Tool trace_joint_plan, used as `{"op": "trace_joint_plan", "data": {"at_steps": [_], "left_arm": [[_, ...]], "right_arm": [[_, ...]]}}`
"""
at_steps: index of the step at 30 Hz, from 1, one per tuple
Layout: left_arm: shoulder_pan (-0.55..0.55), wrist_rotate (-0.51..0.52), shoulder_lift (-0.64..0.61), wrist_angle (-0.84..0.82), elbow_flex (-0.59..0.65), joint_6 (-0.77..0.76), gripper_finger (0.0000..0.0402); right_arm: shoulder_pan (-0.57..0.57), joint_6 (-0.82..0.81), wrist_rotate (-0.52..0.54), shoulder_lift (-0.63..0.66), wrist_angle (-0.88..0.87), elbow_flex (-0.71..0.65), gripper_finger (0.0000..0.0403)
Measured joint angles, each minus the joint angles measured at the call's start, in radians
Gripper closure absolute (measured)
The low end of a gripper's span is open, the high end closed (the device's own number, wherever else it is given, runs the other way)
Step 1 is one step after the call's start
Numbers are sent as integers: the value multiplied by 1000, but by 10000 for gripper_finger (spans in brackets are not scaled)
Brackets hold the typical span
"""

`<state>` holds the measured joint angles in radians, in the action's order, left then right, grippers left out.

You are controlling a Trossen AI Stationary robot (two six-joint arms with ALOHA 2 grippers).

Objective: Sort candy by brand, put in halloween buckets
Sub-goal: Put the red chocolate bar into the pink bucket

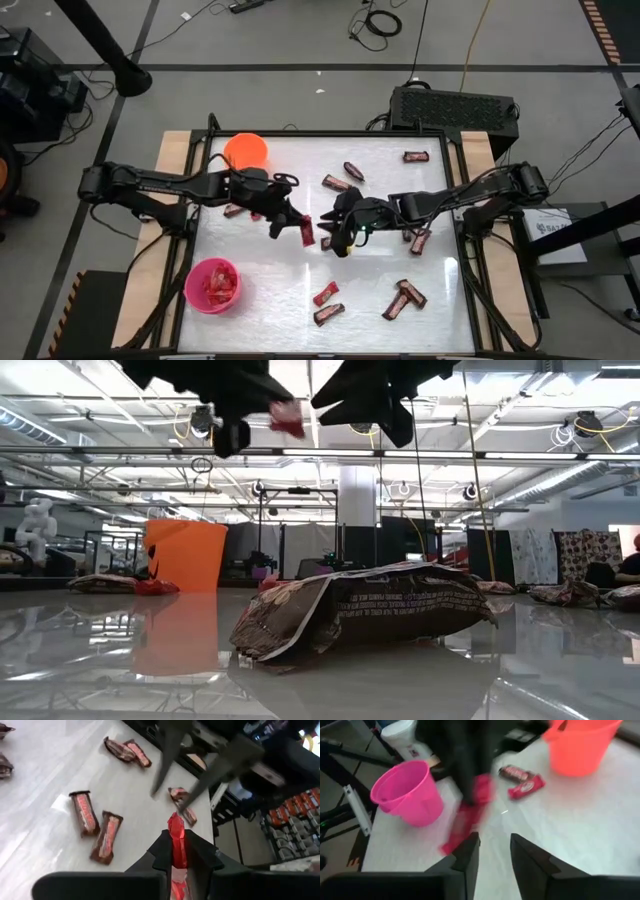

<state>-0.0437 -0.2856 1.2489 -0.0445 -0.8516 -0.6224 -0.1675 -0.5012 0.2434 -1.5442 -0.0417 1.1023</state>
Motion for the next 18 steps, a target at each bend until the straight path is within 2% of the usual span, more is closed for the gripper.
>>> {"op": "trace_joint_plan", "data": {"at_steps": [3, 9, 14, 18], "left_arm": [[-4, -51, -59, -101, 0, 0, 364], [60, -333, -178, -407, -1, -59, 364], [194, -358, -257, -712, -1, -170, 364], [295, -309, -281, -893, 0, -260, 364]], "right_arm": [[7, 25, -2, 2, -3, 0, 274], [30, 28, -7, -4, -32, 0, 243], [46, 28, -7, -5, -58, 0, 230], [62, 48, -8, -6, -49, 0, 227]]}}
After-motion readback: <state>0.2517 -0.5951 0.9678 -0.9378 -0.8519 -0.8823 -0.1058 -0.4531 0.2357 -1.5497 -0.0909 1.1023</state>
